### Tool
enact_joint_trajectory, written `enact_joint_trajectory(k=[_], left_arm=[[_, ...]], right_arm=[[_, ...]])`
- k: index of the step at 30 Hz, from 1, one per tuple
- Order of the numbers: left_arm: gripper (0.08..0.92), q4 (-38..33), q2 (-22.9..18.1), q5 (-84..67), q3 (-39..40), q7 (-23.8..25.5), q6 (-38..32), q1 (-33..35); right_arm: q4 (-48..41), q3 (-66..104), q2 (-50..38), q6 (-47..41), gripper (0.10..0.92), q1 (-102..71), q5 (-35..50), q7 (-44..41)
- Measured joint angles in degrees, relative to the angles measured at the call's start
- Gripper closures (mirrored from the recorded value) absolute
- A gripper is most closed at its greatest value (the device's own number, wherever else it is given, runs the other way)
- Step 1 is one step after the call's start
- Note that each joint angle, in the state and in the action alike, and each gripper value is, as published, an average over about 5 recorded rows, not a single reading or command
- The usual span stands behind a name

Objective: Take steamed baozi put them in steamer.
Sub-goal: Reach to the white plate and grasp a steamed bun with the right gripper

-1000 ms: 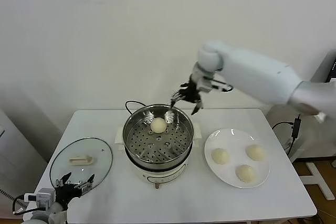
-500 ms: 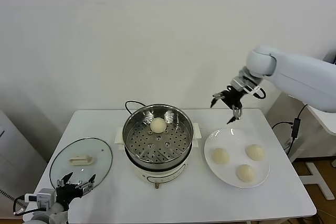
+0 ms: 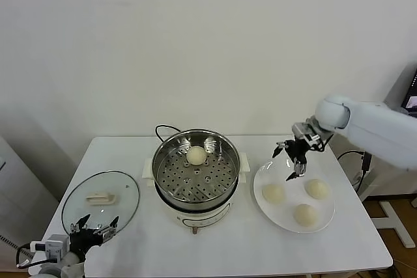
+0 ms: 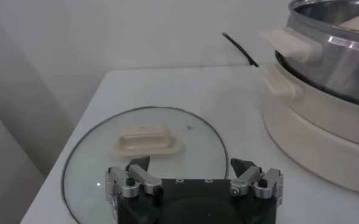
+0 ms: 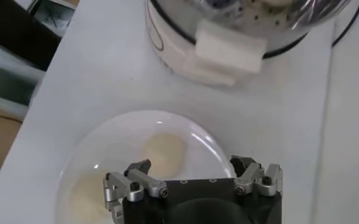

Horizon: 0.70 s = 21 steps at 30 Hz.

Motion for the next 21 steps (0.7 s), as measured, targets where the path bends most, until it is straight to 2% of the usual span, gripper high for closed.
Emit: enact_joint_trajectory(k=[17, 21], left_arm=[[0.177, -0.11, -0.08, 0.22, 0.29, 0.0, -0.11, 0.07], [0.177, -0.2, -0.09, 0.24, 0.29, 0.0, -0.16, 0.25]], right_arm=[[-4.26, 6.47, 3.03, -1.93, 0.203, -12.06, -5.66, 2.96], [-5.62, 8.21, 3.98, -2.1, 0.235, -13.91, -6.83, 3.49]])
